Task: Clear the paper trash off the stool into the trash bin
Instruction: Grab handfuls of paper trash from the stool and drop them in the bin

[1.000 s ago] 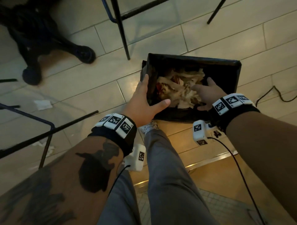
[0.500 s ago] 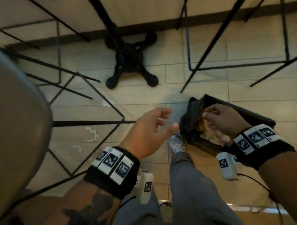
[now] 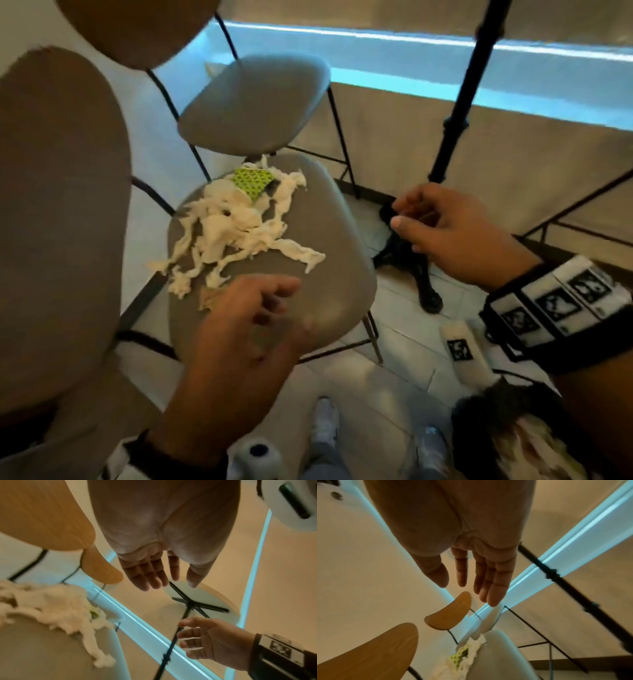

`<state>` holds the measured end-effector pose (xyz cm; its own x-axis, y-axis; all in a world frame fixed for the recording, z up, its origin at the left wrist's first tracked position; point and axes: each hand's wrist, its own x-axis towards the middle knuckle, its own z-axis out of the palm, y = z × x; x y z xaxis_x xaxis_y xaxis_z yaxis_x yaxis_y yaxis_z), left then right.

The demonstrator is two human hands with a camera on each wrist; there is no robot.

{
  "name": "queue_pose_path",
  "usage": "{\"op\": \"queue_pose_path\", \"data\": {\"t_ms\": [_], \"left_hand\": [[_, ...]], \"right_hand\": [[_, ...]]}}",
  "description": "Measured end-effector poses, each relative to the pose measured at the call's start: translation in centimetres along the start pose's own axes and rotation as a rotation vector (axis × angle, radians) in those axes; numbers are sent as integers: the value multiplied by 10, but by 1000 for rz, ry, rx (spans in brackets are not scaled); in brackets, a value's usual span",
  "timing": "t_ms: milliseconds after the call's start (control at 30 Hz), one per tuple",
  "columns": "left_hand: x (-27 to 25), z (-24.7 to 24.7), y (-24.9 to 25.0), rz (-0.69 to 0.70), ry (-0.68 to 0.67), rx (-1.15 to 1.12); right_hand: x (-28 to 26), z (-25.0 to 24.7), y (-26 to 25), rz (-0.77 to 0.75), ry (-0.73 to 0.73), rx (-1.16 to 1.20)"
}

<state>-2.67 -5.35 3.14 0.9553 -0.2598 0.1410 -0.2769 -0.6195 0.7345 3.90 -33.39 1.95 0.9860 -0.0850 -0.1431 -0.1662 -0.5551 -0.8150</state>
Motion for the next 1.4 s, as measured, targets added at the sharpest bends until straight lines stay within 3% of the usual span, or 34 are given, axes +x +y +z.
{"op": "queue_pose_path", "data": {"t_ms": [100,167,367,533,767,1000,1233,1400], "left_hand": [[12,-24,-30,-109,204,15],[22,-31,-54,-183,270,9],[63,-19,-115,-507,213,191],[82,-6,-145,-663,109,268],[97,6,-174,-722,29,323],[104,6,-191,-729,-12,330],[109,10,-197,-726,-1,380],[108,16,-189,-678,1,393]], "right_hand": [[36,23,-42,-104,-92,-140],[61,46,-61,-159,-175,-249],[121,126,-77,-196,-323,-571],[165,172,-83,-147,-366,-613],[215,203,-89,-145,-415,-715],[235,219,-94,-146,-578,-889],[213,214,-87,-231,-445,-887],[188,211,-70,-219,-437,-695]]}}
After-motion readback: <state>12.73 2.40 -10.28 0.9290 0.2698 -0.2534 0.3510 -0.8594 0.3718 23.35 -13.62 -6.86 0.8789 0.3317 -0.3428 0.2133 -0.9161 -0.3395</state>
